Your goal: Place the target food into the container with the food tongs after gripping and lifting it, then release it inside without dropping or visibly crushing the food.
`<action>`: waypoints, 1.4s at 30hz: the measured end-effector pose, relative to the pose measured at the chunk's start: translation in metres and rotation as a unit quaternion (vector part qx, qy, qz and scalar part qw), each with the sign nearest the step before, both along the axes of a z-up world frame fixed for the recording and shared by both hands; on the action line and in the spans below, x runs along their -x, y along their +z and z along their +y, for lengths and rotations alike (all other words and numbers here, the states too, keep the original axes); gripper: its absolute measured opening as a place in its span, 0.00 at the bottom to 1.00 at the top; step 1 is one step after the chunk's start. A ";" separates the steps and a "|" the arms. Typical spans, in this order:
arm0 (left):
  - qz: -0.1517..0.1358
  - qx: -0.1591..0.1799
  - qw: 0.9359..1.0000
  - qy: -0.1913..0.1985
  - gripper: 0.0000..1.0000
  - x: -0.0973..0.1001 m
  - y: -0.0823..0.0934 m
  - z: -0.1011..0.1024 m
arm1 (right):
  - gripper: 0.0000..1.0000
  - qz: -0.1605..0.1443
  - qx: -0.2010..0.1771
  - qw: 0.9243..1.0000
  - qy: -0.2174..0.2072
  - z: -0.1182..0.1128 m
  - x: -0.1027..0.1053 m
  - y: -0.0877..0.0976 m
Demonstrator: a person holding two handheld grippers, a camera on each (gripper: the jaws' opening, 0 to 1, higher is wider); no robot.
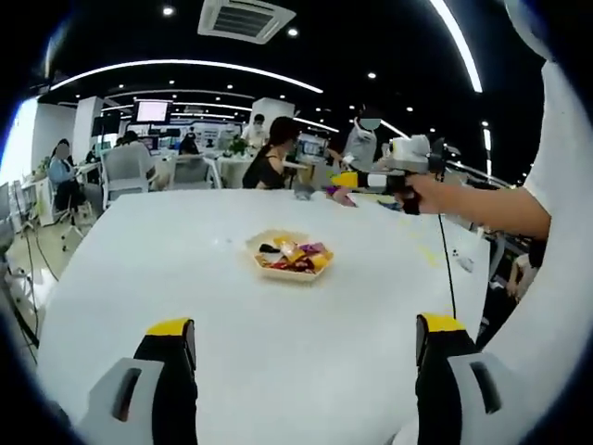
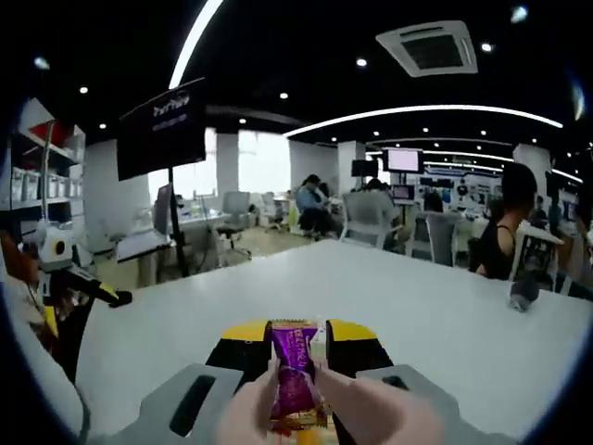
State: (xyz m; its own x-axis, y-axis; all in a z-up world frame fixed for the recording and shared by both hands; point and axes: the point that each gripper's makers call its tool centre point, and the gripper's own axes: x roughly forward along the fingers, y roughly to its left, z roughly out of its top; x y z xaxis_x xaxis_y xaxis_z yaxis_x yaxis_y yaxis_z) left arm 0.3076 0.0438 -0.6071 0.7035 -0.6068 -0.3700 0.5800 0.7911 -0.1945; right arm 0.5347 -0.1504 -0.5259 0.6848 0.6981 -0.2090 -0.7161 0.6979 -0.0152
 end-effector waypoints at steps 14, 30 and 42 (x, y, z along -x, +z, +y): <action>0.001 0.017 0.998 0.061 0.99 0.010 0.001 0.031 | 0.28 0.050 0.010 0.999 0.005 0.026 -0.022 -0.019; -0.003 0.050 0.996 0.079 0.99 0.002 0.015 0.033 | 0.30 0.038 0.021 0.999 -0.006 0.016 -0.016 -0.022; -0.009 0.052 0.995 0.080 0.99 0.002 0.020 0.032 | 0.31 0.031 0.009 0.999 -0.005 0.011 -0.001 -0.019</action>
State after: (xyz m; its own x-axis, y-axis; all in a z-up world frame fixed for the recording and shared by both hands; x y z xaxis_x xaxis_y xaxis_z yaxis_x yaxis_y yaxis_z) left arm 0.3051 0.0754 -0.5876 0.7995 -0.5217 -0.2977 0.4529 0.8491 -0.2718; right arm 0.5353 -0.1394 -0.5450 0.6771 0.6871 -0.2634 -0.7088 0.7052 0.0173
